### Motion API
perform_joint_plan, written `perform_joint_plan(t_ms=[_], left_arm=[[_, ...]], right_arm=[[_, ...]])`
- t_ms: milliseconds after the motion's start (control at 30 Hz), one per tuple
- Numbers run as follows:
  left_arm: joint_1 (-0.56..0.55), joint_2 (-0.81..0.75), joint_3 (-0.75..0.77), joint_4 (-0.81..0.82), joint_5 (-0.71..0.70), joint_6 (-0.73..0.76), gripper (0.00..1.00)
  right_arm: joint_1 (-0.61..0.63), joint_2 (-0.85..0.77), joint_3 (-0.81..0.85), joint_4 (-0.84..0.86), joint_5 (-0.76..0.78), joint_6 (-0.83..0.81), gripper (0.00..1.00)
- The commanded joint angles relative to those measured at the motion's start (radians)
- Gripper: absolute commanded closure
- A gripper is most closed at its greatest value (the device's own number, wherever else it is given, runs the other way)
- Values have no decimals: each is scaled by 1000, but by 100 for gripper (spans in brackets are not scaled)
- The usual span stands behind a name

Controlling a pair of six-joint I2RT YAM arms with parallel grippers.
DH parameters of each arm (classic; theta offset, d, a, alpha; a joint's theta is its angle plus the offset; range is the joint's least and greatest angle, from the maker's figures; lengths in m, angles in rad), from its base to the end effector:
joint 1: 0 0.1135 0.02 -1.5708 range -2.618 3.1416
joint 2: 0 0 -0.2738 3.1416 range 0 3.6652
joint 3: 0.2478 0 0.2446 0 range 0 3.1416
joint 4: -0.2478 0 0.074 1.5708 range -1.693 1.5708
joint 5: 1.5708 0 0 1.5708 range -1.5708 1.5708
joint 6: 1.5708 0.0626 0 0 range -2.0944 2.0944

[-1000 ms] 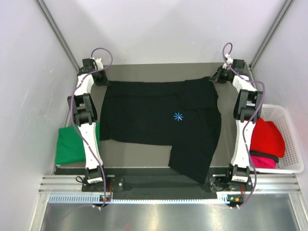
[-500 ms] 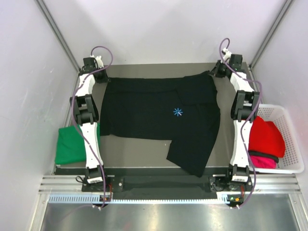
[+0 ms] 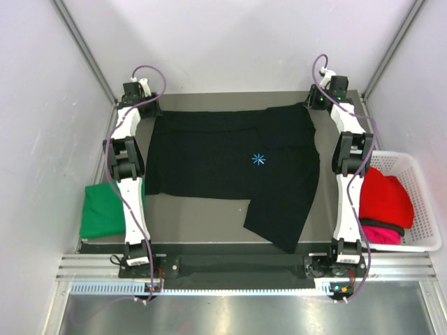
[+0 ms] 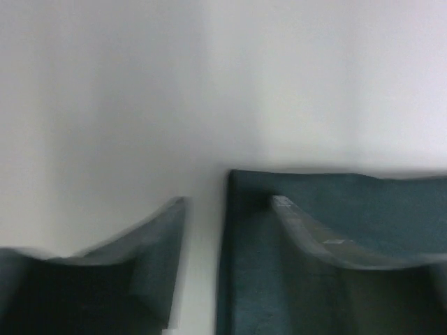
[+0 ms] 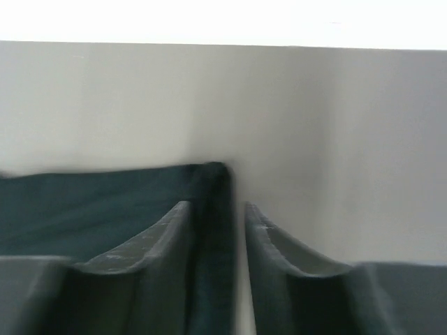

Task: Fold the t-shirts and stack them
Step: Fold the tshirt

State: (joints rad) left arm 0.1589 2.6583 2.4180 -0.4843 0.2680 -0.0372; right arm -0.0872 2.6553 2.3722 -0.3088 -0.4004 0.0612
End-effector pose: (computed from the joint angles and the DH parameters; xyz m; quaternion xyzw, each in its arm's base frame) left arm 0.6026 0.0798 0.1535 -0.0339 0.9047 -0.0969 0.4136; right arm 0.6155 -0.0293 0.1594 -0.0291 0.8695 0.1695 0.4630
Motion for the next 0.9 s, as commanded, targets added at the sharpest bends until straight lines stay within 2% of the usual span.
perform_joint_plan(t_ms=[0, 33, 133, 233, 267, 333, 367, 400, 433, 567, 600, 733, 833, 867], left_arm=[[11, -89, -63, 90, -111, -15, 38], [10, -156, -92, 117, -184, -13, 26], [22, -326, -278, 263, -240, -1, 15], [22, -466, -399, 280, -222, 8, 13], [22, -498, -468, 273, -204, 0, 15], [18, -598, -595, 236, -138, -15, 16], [13, -629, -638, 218, -118, -21, 18], [10, -688, -683, 195, -81, -18, 24], [-1, -718, -723, 131, -61, -3, 26], [-13, -888, -970, 12, 14, 71, 36], [-12, -950, -1003, -9, 23, 98, 37], [-41, -1069, -1141, -144, -4, 239, 40], [-41, -1152, -1200, -162, -15, 256, 40], [-42, -1178, -1246, -152, -26, 252, 40]], right_arm=[[3, -34, 39, 7, 136, -46, 60], [0, -50, 30, 2, 152, -53, 60], [-20, -161, -37, -9, 176, -92, 59], [-45, -375, -256, 77, 94, -106, 57], [-51, -517, -454, 196, 54, -110, 57], [-49, -709, -711, 285, -29, -153, 56], [-45, -757, -769, 286, -58, -178, 56], [-39, -796, -818, 254, -124, -242, 56], [-20, -826, -853, 199, -141, -283, 57], [38, -1015, -1081, -150, -256, -532, 62], [53, -1058, -1134, -189, -277, -652, 63], [125, -1363, -1443, -303, -295, -888, 64], [165, -1494, -1537, -375, -288, -1030, 64], [184, -1556, -1577, -447, -281, -1072, 63]])
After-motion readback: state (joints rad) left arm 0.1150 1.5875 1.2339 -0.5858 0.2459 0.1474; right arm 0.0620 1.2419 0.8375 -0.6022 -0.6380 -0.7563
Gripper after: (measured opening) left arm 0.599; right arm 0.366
